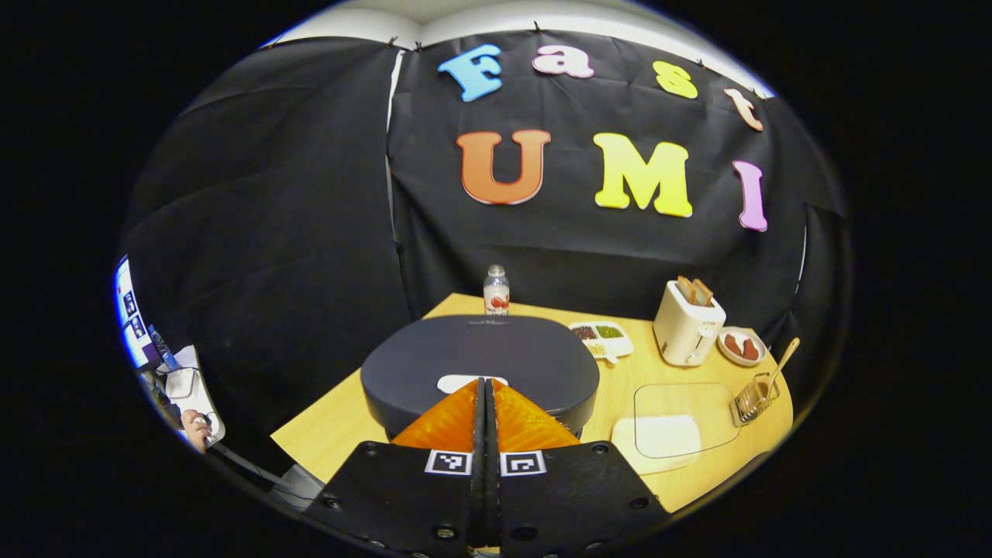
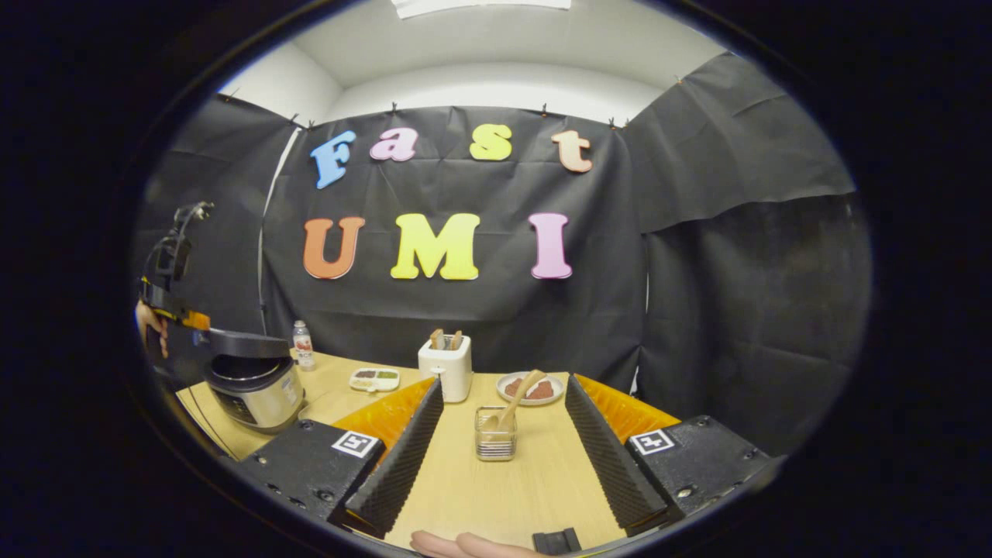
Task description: Close the left gripper, press the button to open the rice cooker; take a wooden spoon from the chopstick holder with the right hand, scoop a spoonful of rice and pour it into the rice cooker, then put the wooden spoon back into the chopstick holder.
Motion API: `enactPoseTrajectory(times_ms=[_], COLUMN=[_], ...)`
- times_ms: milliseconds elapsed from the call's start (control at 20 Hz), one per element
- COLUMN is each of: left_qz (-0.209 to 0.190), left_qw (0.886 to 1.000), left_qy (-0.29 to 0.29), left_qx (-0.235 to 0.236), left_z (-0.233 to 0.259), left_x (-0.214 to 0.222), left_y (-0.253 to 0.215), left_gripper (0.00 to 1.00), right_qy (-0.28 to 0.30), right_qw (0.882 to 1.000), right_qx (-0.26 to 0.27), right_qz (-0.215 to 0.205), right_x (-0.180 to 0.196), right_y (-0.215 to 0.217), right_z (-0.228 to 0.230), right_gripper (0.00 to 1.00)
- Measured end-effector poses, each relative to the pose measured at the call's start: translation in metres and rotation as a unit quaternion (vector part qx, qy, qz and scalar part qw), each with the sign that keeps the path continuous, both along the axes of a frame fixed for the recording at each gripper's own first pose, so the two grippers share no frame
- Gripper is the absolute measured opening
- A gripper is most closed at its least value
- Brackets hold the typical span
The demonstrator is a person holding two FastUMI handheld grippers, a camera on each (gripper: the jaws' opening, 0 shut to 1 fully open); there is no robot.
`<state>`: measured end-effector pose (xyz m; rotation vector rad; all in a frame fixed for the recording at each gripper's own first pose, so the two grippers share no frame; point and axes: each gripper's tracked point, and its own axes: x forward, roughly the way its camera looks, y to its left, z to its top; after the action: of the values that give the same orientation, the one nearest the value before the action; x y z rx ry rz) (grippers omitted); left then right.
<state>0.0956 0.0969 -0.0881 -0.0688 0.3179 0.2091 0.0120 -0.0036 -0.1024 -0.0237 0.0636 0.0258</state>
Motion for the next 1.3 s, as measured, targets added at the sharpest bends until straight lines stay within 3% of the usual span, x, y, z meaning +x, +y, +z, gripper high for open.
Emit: enactPoseTrajectory(times_ms=[150, 200, 350, 800, 1200, 1300], left_qz=[-0.018, -0.027, -0.031, -0.072, -0.107, -0.112], left_qw=[0.999, 0.997, 0.993, 0.988, 0.982, 0.981], left_qy=[-0.050, -0.067, -0.112, -0.135, -0.154, -0.158], left_qx=[0.000, 0.001, -0.007, 0.005, 0.000, 0.003], left_z=[0.030, 0.038, 0.057, 0.054, 0.036, 0.032], left_x=[-0.025, -0.033, -0.048, -0.076, -0.089, -0.093], left_y=[-0.021, -0.028, -0.039, -0.070, -0.097, -0.099], left_gripper=[0.04, 0.26, 0.95, 0.95, 0.94, 0.94], right_qy=[0.011, 0.014, 0.020, 0.045, 0.107, 0.122], right_qw=[1.000, 1.000, 1.000, 0.999, 0.993, 0.991], right_qx=[0.006, 0.008, 0.009, 0.016, 0.048, 0.061], right_qz=[0.001, 0.002, 0.001, -0.008, 0.001, 0.008], right_x=[0.001, 0.001, 0.004, 0.036, 0.119, 0.144], right_y=[-0.001, -0.002, -0.004, -0.015, -0.018, -0.016], right_z=[-0.008, -0.010, -0.013, -0.032, -0.074, -0.087], right_gripper=[0.96, 1.00, 1.00, 1.00, 1.00, 0.96])
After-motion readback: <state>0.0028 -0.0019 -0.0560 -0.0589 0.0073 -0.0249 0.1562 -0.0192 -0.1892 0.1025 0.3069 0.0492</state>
